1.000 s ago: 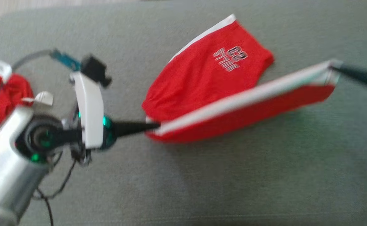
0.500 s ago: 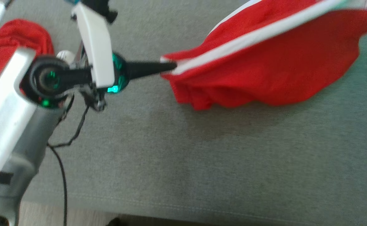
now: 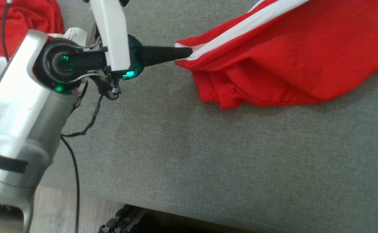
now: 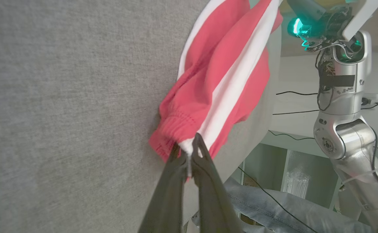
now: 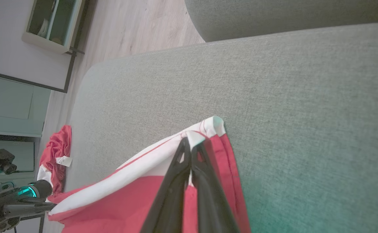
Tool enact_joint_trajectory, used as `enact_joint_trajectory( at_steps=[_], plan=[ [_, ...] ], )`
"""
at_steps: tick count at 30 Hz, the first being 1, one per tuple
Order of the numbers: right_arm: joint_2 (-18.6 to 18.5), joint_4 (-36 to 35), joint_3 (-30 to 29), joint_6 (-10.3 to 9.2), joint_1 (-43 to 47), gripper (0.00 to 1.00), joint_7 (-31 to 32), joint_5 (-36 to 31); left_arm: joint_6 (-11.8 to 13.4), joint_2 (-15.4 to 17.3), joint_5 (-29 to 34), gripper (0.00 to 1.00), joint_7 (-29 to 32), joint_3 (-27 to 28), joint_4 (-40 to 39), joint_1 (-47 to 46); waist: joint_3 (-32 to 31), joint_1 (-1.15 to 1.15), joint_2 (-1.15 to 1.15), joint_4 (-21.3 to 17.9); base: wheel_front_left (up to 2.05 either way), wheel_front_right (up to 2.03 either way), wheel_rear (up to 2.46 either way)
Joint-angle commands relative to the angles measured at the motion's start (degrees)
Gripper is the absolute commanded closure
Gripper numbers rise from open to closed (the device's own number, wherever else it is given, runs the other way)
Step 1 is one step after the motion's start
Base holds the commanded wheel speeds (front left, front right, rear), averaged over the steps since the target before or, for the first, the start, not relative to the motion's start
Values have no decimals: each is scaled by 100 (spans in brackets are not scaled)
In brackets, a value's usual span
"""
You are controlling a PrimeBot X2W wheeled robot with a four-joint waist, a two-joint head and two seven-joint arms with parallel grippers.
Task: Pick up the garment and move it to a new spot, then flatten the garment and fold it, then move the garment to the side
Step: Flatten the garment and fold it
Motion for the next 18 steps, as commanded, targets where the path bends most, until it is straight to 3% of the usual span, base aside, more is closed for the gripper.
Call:
enact_joint_trajectory(
  at_steps=[1, 8, 9, 10, 11, 18],
  plan=[
    [-43, -88, -38, -4, -143, 100, 2, -70, -64, 185, 73, 100, -58, 208, -69, -288, 81, -1, 0, 41, 0, 0, 0],
    [67, -45, 10, -4, -248, 100, -133, -146, -145, 56, 102, 100, -145, 232, 176, -427, 196, -1, 0, 31, 0, 0, 0],
    [84, -56, 19, -4, -248, 70, -157, -151, -155, 45, 108, 65, -160, 239, 202, -448, 205, -1, 0, 24, 0, 0, 0],
    [103, -70, 30, -4, -240, 9, -185, -153, -164, 36, 117, 24, -171, 242, 229, -468, 209, -1, 0, 14, 0, 0, 0],
    [128, -88, 47, -4, -216, 0, -196, -141, -170, 28, 125, 0, -176, 241, 255, -481, 205, -1, 0, 4, 0, 0, 0],
    [250, -329, 138, -4, 35, 0, -485, -80, -210, 96, 283, 0, -244, 214, 407, -555, -40, -1, 0, -116, 0, 0, 0]
  ],
)
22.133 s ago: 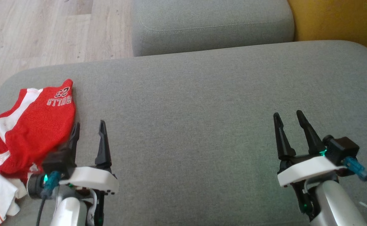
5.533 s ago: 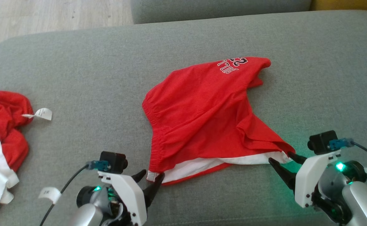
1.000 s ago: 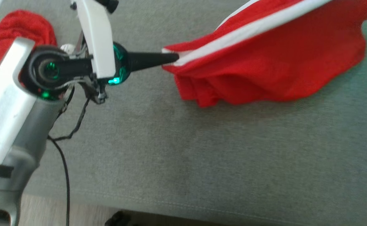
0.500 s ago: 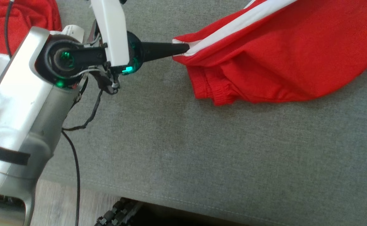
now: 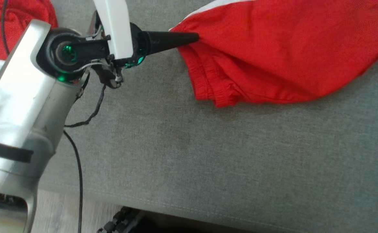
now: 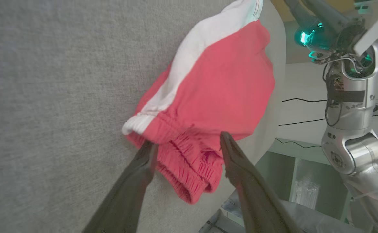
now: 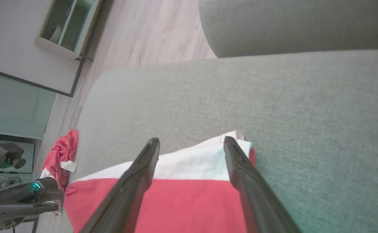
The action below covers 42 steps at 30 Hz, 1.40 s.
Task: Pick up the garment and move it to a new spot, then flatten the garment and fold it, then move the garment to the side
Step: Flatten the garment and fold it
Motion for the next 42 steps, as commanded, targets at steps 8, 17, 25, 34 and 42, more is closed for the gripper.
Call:
enact_joint_trajectory(
  at_steps=[8, 17, 25, 34, 42],
  plan=[
    [4, -809, 22, -4, 563, 0, -1470, -270, -321, 833, 1172, 0, -1047, 177, -470, -318, -606, 0, 0, -175, 0, 0, 0],
    [-86, -395, 398, -4, 1194, 0, -3315, -795, 361, 801, 3254, 0, -4116, 246, -1133, 495, -940, 0, 0, -93, 0, 0, 0],
    [-111, 722, 973, -4, 1319, 0, -3405, -1025, 1399, 226, 4397, 0, -6246, 47, -1858, 1728, -937, 0, 0, 261, 0, 0, 0],
    [1, 1633, 1529, -4, 1110, 0, -2321, -989, 1589, -400, 4503, 0, -6806, -150, -2125, 2849, -927, 0, 0, 507, 0, 0, 0],
    [291, 1997, 1762, -4, 1082, 0, -680, -443, 1410, -866, 4659, 0, -6858, 78, -2091, 3411, -1015, 0, 0, 672, 0, 0, 0]
  ],
)
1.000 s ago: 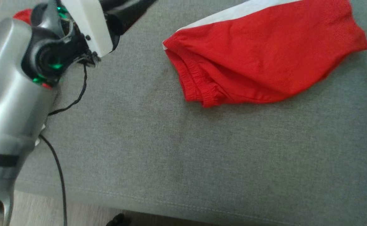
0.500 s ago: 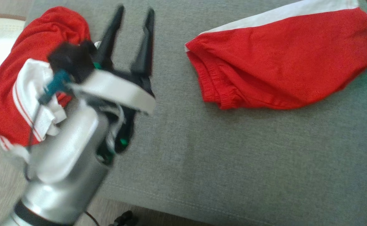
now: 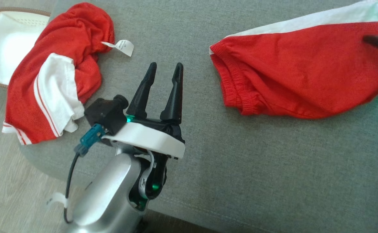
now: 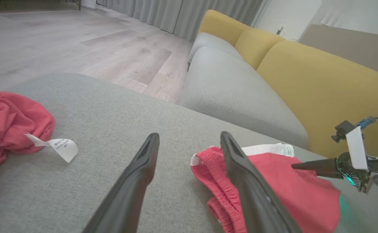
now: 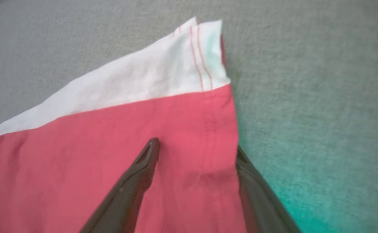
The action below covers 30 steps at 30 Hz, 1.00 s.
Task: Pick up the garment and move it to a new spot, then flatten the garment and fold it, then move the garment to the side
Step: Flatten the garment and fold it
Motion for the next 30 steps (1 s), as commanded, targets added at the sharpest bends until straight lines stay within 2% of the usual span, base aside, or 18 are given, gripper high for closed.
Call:
enact_joint_trajectory(
  at_steps=[1, 3, 4, 5, 6, 7, 15, 20, 30],
  plan=[
    [146, -24, 142, -4, 273, 0, 353, 107, -32, 28, 87, 0, -67, 288, -177, 1, -31, 0, 0, 14, 0, 0, 0],
    [196, -29, 185, -4, 285, 0, 584, 172, -94, -63, 171, 0, -68, 352, -172, 100, -62, 0, 0, 20, 0, 0, 0],
    [203, -38, 213, -4, 268, 9, 573, 139, -124, -103, 213, 0, -68, 373, -164, 141, -76, 0, 0, 21, 0, 0, 0],
    [199, -59, 241, -4, 246, 52, 504, 87, -155, -139, 253, 0, -68, 390, -150, 173, -84, 0, 0, 23, 0, 0, 0],
    [196, -75, 250, -4, 233, 84, 403, 52, -189, -169, 293, 0, -69, 405, -133, 198, -95, 0, 0, 23, 0, 0, 0],
    [200, -84, 244, -4, 231, 100, 297, 41, -220, -193, 347, 0, -69, 415, -115, 215, -107, 0, 0, 20, 0, 0, 0],
    [320, -243, 180, -4, 259, 100, -573, 42, -362, -295, 774, 0, -69, 667, -33, 388, -389, 0, 0, -298, 0, 0, 0],
    [391, -505, 105, -4, 409, 100, -1182, 173, -397, -295, 1083, 0, -69, 970, 42, 587, -718, 0, 0, -762, 0, 0, 0],
    [441, -489, -2, -4, 998, 100, -1613, 618, -551, -295, 1623, 0, -70, 1489, 75, 1052, -1138, 0, 0, -1688, 0, 0, 0]
  ],
)
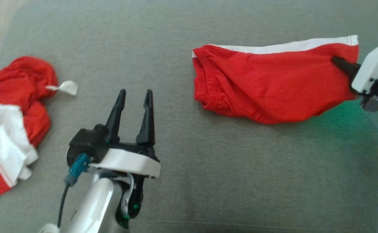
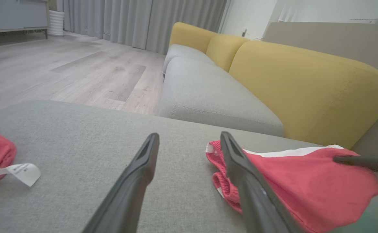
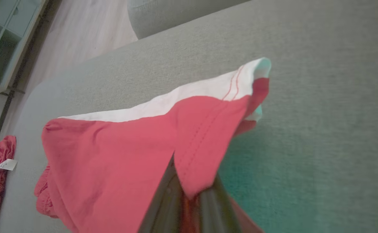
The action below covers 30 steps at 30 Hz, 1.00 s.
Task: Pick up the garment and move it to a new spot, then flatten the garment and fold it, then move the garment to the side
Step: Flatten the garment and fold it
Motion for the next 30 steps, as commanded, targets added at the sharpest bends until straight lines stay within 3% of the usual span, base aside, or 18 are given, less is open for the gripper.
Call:
enact_joint_trajectory(
  at_steps=[1, 8, 15, 20, 30],
  plan=[
    [-68, -80, -49, -4, 83, 100, -150, 34, -49, 44, 78, 0, -44, 269, -185, 6, -193, 0, 0, -311, 0, 0, 0],
    [-211, -209, 8, -4, 250, 100, -502, 1, -193, -11, 186, 0, -44, 356, -125, 99, -232, 0, 0, -465, 0, 0, 0],
    [-336, -605, 81, -4, -129, 100, -665, -127, -285, -55, 177, 0, -44, 350, 12, 143, -313, 0, 0, -268, 0, 0, 0],
    [48, -702, 332, -4, -270, 100, -516, -249, -315, -65, 94, 0, -45, 337, 109, 210, -472, 0, 0, -44, 0, 0, 0],
    [1121, 113, 641, -4, -400, 100, -217, -325, -256, -70, -106, 0, -45, 203, 180, 287, -574, 0, 0, 421, 0, 0, 0]
  ],
)
